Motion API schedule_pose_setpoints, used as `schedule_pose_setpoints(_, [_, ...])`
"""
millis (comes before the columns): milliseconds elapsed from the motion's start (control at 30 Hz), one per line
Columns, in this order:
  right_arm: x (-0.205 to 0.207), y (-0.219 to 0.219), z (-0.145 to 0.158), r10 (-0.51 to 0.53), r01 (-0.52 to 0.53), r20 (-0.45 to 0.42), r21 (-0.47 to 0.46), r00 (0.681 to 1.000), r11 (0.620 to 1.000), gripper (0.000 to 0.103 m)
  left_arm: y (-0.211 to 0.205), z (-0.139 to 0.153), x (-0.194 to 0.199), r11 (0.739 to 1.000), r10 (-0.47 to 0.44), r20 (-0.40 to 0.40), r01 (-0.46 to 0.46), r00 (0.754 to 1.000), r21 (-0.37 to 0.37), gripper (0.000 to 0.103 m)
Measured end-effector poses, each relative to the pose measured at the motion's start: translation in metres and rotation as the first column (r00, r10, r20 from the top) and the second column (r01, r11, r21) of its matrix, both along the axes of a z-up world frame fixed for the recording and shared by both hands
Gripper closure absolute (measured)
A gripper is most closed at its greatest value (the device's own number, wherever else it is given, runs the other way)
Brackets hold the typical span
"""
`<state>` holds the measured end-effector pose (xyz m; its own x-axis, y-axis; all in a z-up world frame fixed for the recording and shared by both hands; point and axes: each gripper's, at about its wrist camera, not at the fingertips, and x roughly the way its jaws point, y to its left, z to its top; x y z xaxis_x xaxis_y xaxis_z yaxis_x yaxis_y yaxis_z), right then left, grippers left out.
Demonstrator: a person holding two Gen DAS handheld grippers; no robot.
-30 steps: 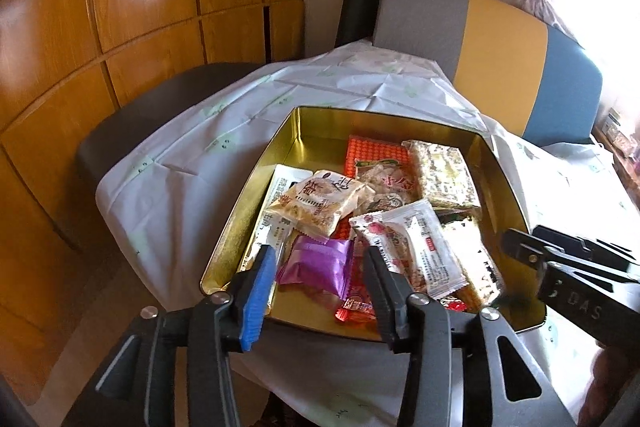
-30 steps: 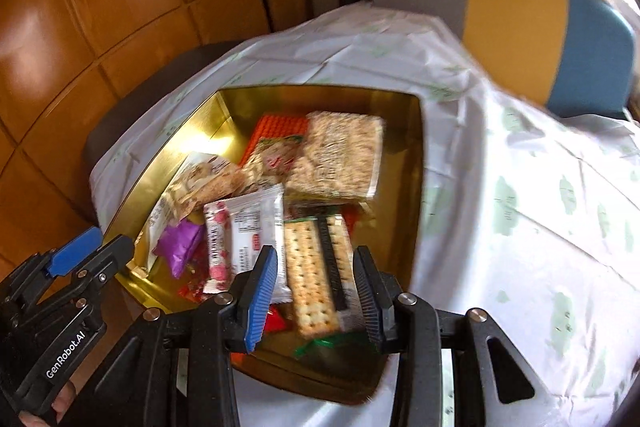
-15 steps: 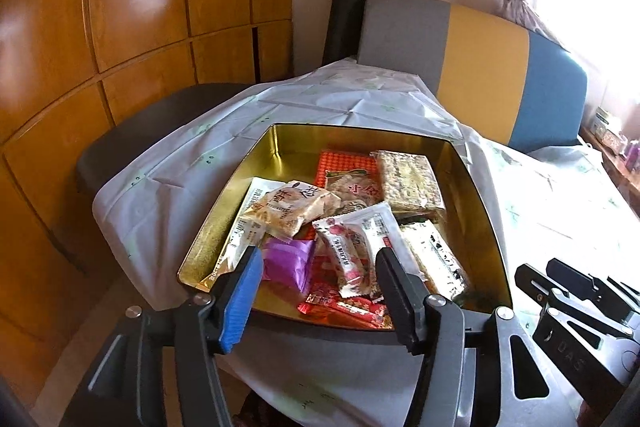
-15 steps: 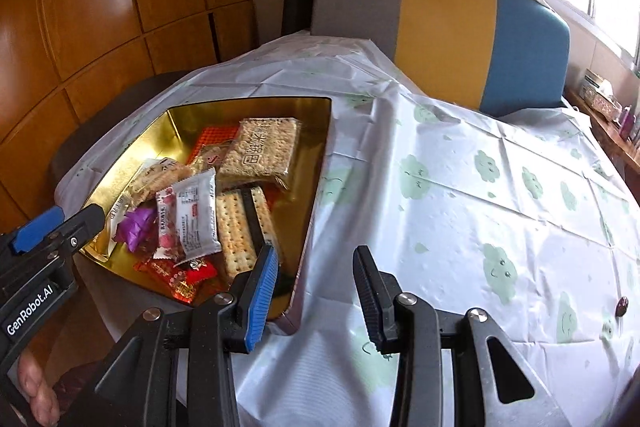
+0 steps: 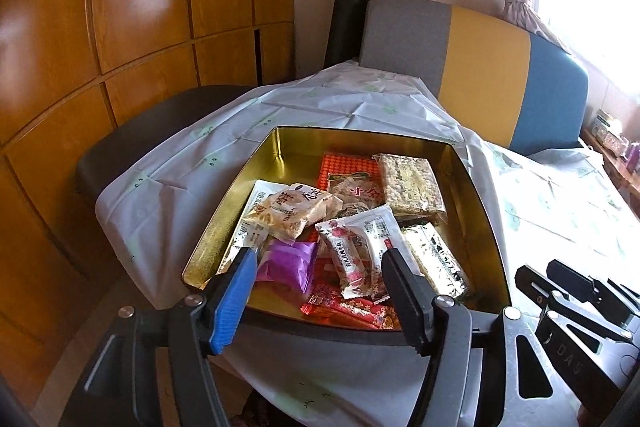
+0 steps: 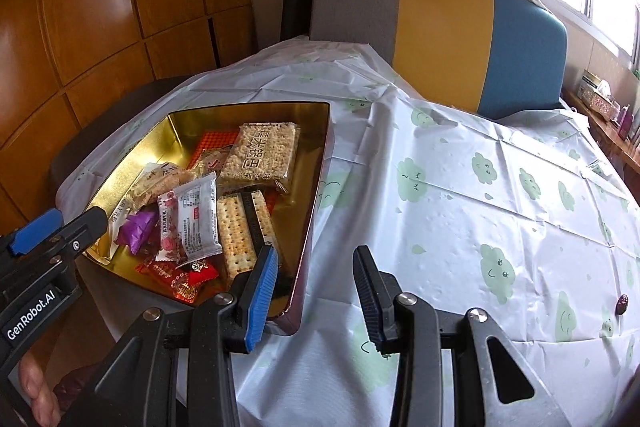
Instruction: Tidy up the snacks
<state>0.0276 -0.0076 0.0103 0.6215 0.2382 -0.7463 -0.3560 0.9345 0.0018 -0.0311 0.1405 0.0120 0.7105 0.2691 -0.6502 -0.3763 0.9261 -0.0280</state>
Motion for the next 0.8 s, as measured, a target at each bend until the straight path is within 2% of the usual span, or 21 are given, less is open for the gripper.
schedule_pose_setpoints(800, [-0.0055,0.0049,0.0004,0.019,-0.019,0.008,0.0,1.0,1.0,0.063,0.0046,0.0053,-0.0045,1.0,0.012,0.016,-0.012,1.0,0.007,0.036])
